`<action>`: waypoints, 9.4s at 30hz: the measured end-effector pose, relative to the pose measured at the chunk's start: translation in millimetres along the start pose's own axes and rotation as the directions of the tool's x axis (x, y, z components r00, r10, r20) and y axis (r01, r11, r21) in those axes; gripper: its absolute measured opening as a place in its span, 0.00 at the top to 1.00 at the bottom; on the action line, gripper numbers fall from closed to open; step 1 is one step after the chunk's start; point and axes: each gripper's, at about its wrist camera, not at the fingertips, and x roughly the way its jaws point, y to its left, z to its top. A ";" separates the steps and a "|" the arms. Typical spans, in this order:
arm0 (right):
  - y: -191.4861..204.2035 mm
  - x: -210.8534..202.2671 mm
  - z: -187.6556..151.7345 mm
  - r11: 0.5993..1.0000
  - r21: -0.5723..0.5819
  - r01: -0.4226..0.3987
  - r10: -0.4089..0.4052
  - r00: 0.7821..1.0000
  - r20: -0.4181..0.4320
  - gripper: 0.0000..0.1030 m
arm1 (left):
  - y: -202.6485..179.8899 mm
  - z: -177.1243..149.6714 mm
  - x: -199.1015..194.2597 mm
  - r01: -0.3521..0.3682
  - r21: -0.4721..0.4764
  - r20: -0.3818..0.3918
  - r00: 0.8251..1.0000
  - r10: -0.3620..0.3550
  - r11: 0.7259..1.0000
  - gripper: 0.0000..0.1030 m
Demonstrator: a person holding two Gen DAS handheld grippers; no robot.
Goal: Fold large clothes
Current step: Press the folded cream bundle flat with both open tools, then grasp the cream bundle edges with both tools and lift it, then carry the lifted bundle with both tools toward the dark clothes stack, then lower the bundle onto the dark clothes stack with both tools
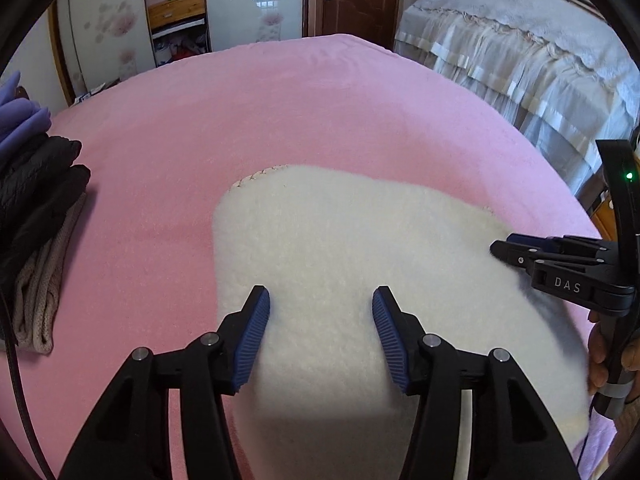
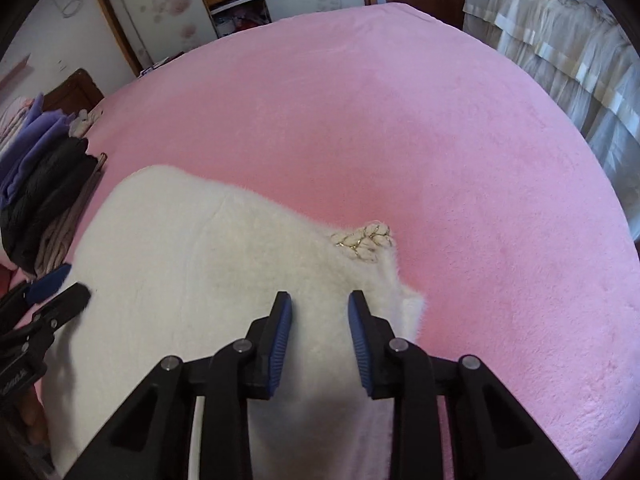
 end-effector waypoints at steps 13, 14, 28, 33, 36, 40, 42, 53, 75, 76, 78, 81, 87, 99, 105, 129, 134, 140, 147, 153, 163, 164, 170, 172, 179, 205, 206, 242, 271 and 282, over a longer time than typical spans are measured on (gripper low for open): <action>18.4 -55.1 -6.8 0.998 0.041 -0.050 0.048 0.998 0.050 0.55 | -2.0 -12.4 -65.4 0.056 -0.079 0.053 0.997 -0.051 0.995 0.16; 19.3 -67.1 -12.1 0.996 0.048 -0.071 0.068 0.996 0.064 0.55 | -3.5 -14.7 -74.5 0.051 -0.076 0.061 0.997 -0.047 0.996 0.15; 11.8 -199.3 -86.3 0.992 0.094 -0.085 0.061 0.971 0.232 0.32 | -22.1 -51.8 -192.0 0.018 -0.051 0.165 0.986 -0.009 0.999 0.01; 3.3 -224.6 -94.2 0.995 0.083 -0.061 0.038 0.965 0.259 0.22 | -35.5 -61.3 -205.6 0.027 -0.048 0.146 0.989 -0.019 0.998 0.01; 1.7 -235.4 -99.8 0.995 0.075 -0.063 0.042 0.965 0.259 0.18 | -47.0 -66.5 -208.2 0.032 -0.035 0.119 0.993 -0.028 0.999 0.01; -0.4 -240.1 -104.2 0.996 0.069 -0.064 0.046 0.970 0.237 0.15 | -63.4 -72.5 -210.2 0.031 -0.014 0.096 0.995 -0.029 0.999 0.01; -0.9 -239.9 -105.0 0.996 0.065 -0.059 0.043 0.974 0.223 0.15 | -65.6 -74.2 -210.4 0.033 -0.015 0.093 0.995 -0.031 0.999 0.01; -0.2 -228.5 -106.5 0.999 0.024 -0.030 0.025 0.985 0.171 0.12 | -59.5 -70.0 -190.5 0.047 -0.039 0.036 0.998 -0.045 0.998 0.01; -32.3 -134.5 -74.3 0.959 0.137 -0.249 0.250 0.968 0.010 0.09 | 34.8 -48.6 -65.5 0.268 -0.290 -0.167 0.931 -0.324 0.919 0.01; -34.2 -125.4 -72.5 0.956 0.147 -0.255 0.259 0.966 -0.009 0.09 | 39.9 -50.0 -58.6 0.287 -0.310 -0.166 0.923 -0.349 0.907 0.01; -33.7 -108.9 -69.0 0.951 0.165 -0.262 0.274 0.960 -0.054 0.09 | 46.3 -52.6 -45.2 0.309 -0.335 -0.175 0.908 -0.381 0.890 0.01; -34.4 -83.4 -66.0 0.938 0.183 -0.294 0.318 0.940 -0.123 0.09 | 52.2 -56.2 -25.7 0.338 -0.359 -0.195 0.884 -0.424 0.870 0.01; -41.3 -39.4 -65.2 0.900 0.261 -0.348 0.406 0.887 -0.218 0.09 | 53.2 -62.1 2.8 0.376 -0.366 -0.215 0.856 -0.471 0.851 0.01; -54.8 12.1 -76.7 0.796 0.392 -0.461 0.572 0.784 -0.240 0.00 | 54.9 -79.3 46.1 0.486 -0.460 -0.235 0.740 -0.630 0.743 0.00; -44.4 22.9 -77.5 0.771 0.375 -0.516 0.613 0.761 -0.212 0.00 | 48.5 -86.7 61.6 0.533 -0.499 -0.208 0.692 -0.691 0.684 0.00; -17.1 -11.1 -72.1 0.866 0.198 -0.460 0.486 0.866 -0.114 0.55 | -37.1 -49.1 21.8 0.303 -0.145 -0.275 0.902 -0.332 0.942 0.26; -13.9 -27.0 -76.7 0.866 0.198 -0.460 0.484 0.870 -0.094 0.58 | -42.7 -53.0 6.5 0.284 -0.108 -0.265 0.916 -0.303 0.953 0.29; -1.1 -48.3 -92.1 0.856 0.203 -0.475 0.500 0.860 -0.098 0.59 | -38.1 -57.0 -17.7 0.285 -0.108 -0.283 0.910 -0.304 0.952 0.29; 36.2 -86.7 -111.7 0.846 0.211 -0.489 0.517 0.850 -0.099 0.59 | -25.5 -68.6 -66.3 0.283 -0.112 -0.274 0.913 -0.303 0.953 0.30; 97.6 -133.8 -109.1 0.835 0.140 -0.532 0.546 0.832 -0.096 0.60 | 25.3 -79.5 -136.9 0.277 -0.164 -0.233 0.922 -0.310 0.947 0.30; 261.4 -203.0 -3.4 0.776 -0.069 -0.626 0.627 0.779 -0.023 0.60 | 181.6 -12.4 -276.4 0.189 -0.175 -0.043 0.979 -0.199 0.966 0.30; 280.5 -208.6 15.1 0.767 -0.085 -0.635 0.637 0.771 -0.009 0.60 | 201.3 3.4 -287.5 0.182 -0.170 -0.021 0.982 -0.188 0.969 0.30; 397.3 -223.5 126.6 0.743 -0.184 -0.643 0.663 0.745 0.075 0.60 | 358.8 95.1 -320.3 0.162 -0.168 0.057 0.986 -0.154 0.972 0.30; 428.7 -216.4 161.7 0.739 -0.200 -0.643 0.668 0.738 0.094 0.60 | 403.6 130.0 -318.8 0.130 -0.160 0.079 0.990 -0.118 0.979 0.29; 500.6 -135.6 260.9 0.728 -0.126 -0.674 0.685 0.712 0.153 0.60 | 530.0 199.2 -246.0 0.124 -0.218 0.107 0.989 -0.102 0.968 0.27; 519.0 11.1 227.1 0.842 -0.078 -0.534 0.527 0.845 -0.092 0.40 | 546.4 146.7 -145.3 0.136 -0.312 0.060 0.991 -0.123 0.940 0.15; 520.8 9.0 227.9 0.848 -0.082 -0.524 0.517 0.851 -0.096 0.37 | 546.5 145.0 -147.7 0.144 -0.319 0.084 0.989 -0.123 0.937 0.14; 562.8 -59.5 219.5 0.883 -0.400 -0.246 0.336 0.926 0.174 0.25 | 527.9 129.4 -212.7 0.003 -0.332 0.236 0.968 0.080 0.943 0.07; 640.1 -36.2 76.5 0.745 -0.622 -0.242 0.368 0.927 0.079 0.21 | 516.2 94.5 -170.0 -0.130 -0.308 0.120 0.977 0.174 0.942 0.01; 608.0 -58.9 91.4 0.765 -0.579 -0.282 0.394 0.916 0.074 0.20 | 506.9 111.3 -166.4 -0.133 -0.300 0.120 0.977 0.175 0.945 0.01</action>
